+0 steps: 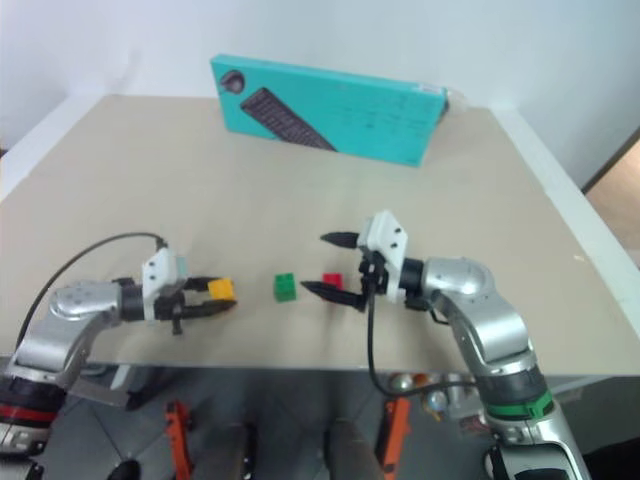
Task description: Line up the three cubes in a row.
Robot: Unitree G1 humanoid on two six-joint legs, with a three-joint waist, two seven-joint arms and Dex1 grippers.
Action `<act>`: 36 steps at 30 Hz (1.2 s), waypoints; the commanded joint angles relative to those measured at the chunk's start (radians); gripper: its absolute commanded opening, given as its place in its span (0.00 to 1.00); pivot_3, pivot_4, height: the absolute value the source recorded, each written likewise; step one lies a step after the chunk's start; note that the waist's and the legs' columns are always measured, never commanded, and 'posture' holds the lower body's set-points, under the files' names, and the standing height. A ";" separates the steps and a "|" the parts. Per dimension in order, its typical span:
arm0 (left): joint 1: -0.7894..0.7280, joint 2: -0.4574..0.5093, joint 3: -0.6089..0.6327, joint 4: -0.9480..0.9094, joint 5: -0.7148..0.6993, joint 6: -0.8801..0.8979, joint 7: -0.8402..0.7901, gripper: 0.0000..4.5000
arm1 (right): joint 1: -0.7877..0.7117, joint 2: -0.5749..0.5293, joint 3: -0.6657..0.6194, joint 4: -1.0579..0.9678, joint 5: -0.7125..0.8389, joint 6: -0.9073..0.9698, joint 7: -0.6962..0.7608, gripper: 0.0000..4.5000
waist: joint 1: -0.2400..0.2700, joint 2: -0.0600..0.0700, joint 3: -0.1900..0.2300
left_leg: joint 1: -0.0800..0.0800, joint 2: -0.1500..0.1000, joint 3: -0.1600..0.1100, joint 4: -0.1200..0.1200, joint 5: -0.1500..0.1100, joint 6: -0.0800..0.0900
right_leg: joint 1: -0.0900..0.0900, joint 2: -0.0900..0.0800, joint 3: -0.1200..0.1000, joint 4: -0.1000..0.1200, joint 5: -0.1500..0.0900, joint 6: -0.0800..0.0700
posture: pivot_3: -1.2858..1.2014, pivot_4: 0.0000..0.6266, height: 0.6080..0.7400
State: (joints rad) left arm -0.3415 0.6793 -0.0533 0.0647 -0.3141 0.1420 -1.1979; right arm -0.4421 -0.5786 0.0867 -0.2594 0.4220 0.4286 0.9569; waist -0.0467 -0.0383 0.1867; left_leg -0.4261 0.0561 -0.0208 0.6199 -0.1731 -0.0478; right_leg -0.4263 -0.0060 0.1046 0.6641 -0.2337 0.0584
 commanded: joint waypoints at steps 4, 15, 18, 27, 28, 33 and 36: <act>-0.155 -0.025 -0.037 0.192 0.025 -0.118 -0.107 0.30 | 0.015 -0.021 -0.029 -0.071 0.014 0.004 -0.011 1.00 | 0.000 0.000 0.000 | 0.000 0.000 0.000 0.001 0.000 0.000 | 0.000 0.000 0.000 0.000 0.000 0.000 | 0.52 0.24 1.00; -0.190 -0.076 -0.072 0.231 0.042 -0.143 -0.150 0.30 | 0.050 -0.041 -0.042 -0.112 0.020 0.018 -0.038 1.00 | -0.001 0.000 0.000 | -0.001 0.000 -0.001 0.000 0.000 0.001 | 0.000 0.001 0.000 0.000 -0.001 0.001 | 0.52 0.24 1.00; -0.197 -0.079 -0.076 0.251 0.059 -0.157 -0.145 0.30 | 0.050 -0.041 -0.039 -0.108 0.019 0.016 -0.039 1.00 | -0.001 0.000 0.000 | -0.001 0.000 -0.001 0.001 0.000 0.001 | 0.000 0.001 0.000 0.000 0.000 0.001 | 0.52 0.24 1.00; -0.206 -0.081 -0.071 0.277 0.075 -0.166 -0.134 0.30 | 0.053 -0.044 -0.035 -0.096 0.018 0.015 -0.035 1.00 | 0.000 0.000 0.000 | -0.001 0.000 -0.001 0.001 0.000 0.001 | 0.000 0.001 0.000 0.000 0.000 0.001 | 0.52 0.24 1.00; -0.206 -0.079 -0.072 0.280 0.077 -0.169 -0.138 0.30 | 0.053 -0.045 -0.035 -0.095 0.018 0.015 -0.035 1.00 | 0.000 0.000 0.000 | -0.001 0.000 -0.001 0.001 0.000 0.001 | 0.000 0.001 0.000 0.000 0.000 0.001 | 0.52 0.24 1.00; -0.207 -0.082 -0.086 0.299 0.093 -0.202 -0.146 0.30 | 0.047 -0.041 -0.029 -0.096 0.018 0.019 -0.039 1.00 | -0.001 0.000 0.000 | 0.000 0.000 -0.001 0.001 0.000 0.001 | 0.000 0.001 0.000 0.000 0.000 0.001 | 0.52 0.24 1.00; -0.214 -0.087 -0.098 0.315 0.100 -0.223 -0.157 0.30 | 0.041 -0.039 -0.027 -0.095 0.019 0.022 -0.040 1.00 | 0.000 0.000 0.000 | 0.000 0.000 -0.001 0.001 0.000 0.001 | 0.000 0.001 0.000 0.001 0.000 0.001 | 0.52 0.24 1.00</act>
State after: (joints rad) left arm -0.5386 0.5937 -0.1499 0.3727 -0.2264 -0.0618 -1.3494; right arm -0.3894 -0.6147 0.0767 -0.3276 0.4275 0.4535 0.9166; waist -0.0472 -0.0384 0.1866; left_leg -0.4265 0.0561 -0.0214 0.6215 -0.1734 -0.0471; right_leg -0.4257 -0.0054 0.1046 0.6647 -0.2336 0.0595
